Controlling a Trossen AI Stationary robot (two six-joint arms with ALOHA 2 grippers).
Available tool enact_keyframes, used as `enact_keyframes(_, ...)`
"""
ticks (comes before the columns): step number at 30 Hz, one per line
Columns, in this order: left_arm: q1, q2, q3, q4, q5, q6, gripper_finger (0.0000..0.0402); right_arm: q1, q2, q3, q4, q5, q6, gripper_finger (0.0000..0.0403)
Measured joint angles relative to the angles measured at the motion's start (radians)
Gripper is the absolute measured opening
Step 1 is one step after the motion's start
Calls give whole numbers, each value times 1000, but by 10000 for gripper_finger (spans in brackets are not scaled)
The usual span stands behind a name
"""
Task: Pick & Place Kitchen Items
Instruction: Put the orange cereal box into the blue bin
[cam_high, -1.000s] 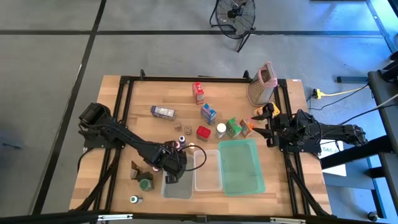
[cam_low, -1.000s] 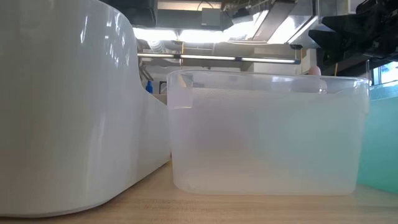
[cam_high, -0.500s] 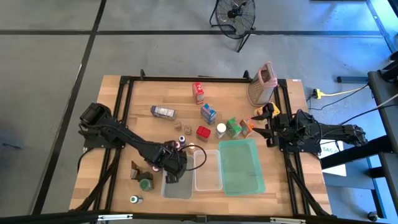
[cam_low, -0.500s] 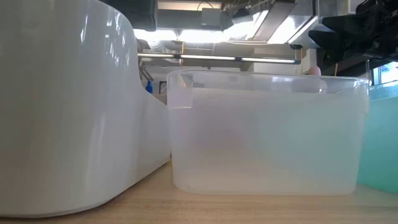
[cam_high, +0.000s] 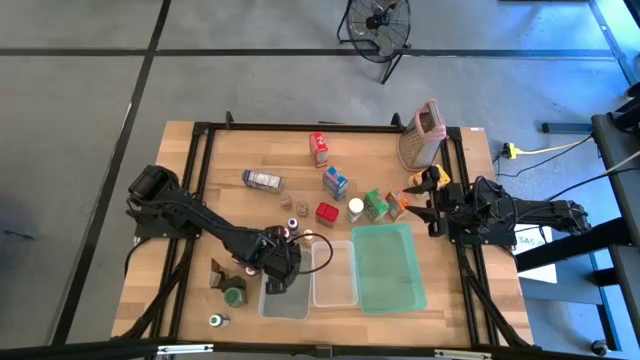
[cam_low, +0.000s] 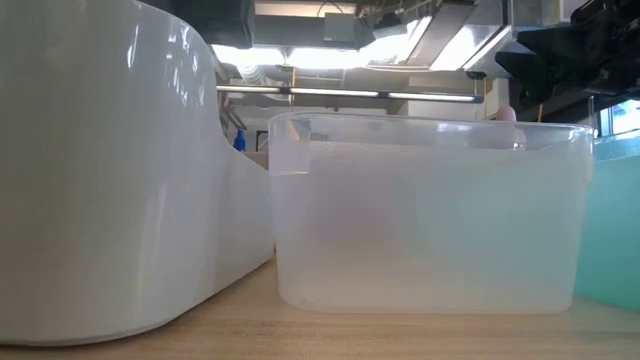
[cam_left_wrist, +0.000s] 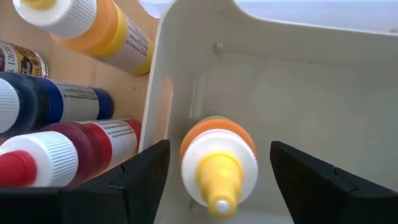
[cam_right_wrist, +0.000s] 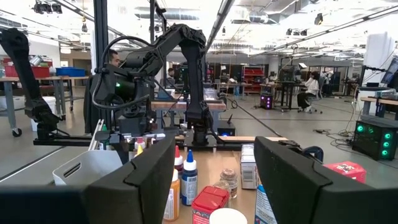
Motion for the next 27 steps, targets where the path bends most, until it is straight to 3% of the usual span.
enact_keyframes(27, 0, -19, 3, -5, -28, 28, 282, 0, 0, 0, -1, 3, 0, 222)
